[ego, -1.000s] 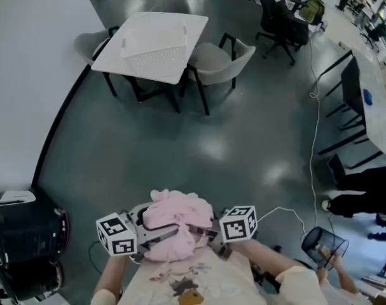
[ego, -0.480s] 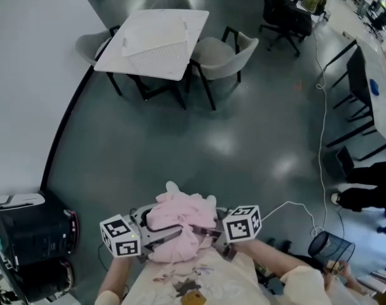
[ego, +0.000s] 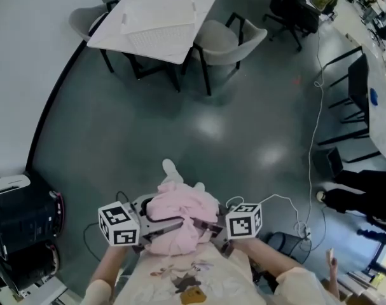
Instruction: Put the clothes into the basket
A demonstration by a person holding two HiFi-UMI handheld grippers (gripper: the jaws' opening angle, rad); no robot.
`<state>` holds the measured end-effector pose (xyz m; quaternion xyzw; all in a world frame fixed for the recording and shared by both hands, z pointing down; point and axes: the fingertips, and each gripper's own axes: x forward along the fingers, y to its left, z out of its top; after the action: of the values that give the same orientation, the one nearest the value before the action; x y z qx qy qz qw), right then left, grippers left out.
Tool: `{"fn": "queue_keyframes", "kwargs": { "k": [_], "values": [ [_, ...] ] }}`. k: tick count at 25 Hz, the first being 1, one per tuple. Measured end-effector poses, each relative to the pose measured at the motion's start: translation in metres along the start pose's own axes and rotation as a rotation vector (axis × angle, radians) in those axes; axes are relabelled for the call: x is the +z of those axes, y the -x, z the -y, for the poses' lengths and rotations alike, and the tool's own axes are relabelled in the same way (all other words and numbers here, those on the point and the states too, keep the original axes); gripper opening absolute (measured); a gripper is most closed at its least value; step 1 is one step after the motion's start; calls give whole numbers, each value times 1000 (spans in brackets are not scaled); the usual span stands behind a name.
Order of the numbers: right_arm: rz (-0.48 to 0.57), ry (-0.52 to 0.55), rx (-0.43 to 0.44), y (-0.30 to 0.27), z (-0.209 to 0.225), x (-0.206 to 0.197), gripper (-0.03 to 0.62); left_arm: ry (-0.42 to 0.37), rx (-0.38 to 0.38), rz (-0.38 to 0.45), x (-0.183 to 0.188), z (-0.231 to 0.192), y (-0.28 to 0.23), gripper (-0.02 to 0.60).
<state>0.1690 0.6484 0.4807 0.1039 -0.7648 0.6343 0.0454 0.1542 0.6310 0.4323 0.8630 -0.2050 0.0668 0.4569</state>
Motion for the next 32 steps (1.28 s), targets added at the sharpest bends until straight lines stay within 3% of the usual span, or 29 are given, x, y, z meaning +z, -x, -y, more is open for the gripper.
{"fn": "queue_keyframes", "kwargs": {
  "k": [12, 18, 32],
  "values": [
    [6, 28, -30, -71, -6, 83, 253, -24, -2, 35, 79, -63, 39, 362],
    [23, 83, -37, -125, -26, 116, 252, -85, -4, 43, 118, -88, 84, 362],
    [87, 58, -51, -194, -33, 142, 252, -116, -2, -15, 142, -135, 128, 362]
  ]
}}
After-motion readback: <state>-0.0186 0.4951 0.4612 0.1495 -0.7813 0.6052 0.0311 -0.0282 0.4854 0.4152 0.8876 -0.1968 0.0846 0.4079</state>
